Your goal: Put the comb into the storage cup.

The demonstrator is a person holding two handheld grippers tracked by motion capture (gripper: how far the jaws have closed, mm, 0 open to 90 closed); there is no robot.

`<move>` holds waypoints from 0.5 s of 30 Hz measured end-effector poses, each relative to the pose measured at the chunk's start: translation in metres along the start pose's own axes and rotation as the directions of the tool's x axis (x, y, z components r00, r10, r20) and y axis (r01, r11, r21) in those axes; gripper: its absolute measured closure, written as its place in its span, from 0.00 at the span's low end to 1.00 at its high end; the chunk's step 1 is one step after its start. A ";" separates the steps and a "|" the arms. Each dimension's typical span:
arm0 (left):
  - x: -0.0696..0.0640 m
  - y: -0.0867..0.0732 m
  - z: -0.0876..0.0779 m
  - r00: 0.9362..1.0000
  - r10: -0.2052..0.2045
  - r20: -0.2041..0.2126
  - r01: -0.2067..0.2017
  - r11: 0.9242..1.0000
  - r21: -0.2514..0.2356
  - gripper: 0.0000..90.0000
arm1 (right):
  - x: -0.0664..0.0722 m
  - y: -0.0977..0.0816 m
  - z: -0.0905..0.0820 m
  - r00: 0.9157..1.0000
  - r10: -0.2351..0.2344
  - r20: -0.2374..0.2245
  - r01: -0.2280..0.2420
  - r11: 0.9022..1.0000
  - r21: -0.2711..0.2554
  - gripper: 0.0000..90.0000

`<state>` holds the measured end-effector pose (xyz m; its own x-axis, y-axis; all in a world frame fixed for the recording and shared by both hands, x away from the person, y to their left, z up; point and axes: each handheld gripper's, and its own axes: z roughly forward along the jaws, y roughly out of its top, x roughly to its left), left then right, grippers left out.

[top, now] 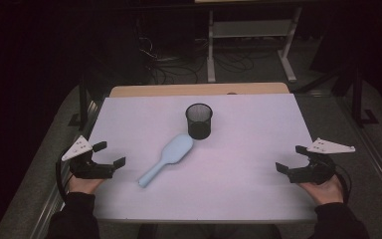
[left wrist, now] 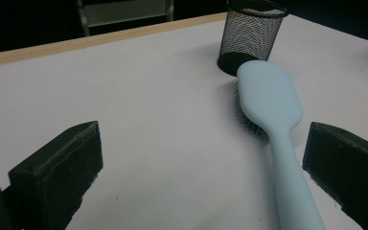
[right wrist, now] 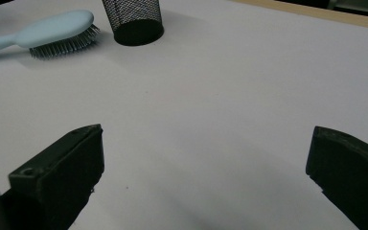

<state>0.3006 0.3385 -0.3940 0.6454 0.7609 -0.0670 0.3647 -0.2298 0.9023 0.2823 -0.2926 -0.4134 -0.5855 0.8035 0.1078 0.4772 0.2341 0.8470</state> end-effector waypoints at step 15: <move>-0.015 0.021 0.015 0.996 0.054 0.072 -0.059 0.996 0.071 0.00 | 0.000 0.000 0.000 1.000 0.000 -0.005 0.000 1.000 0.005 0.00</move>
<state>0.3086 0.3134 -0.3800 0.7108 0.7017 -0.0492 0.3727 -0.3163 0.8724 0.2820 -0.2926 -0.4136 -0.5886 0.8008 0.1108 0.4806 0.2363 0.8445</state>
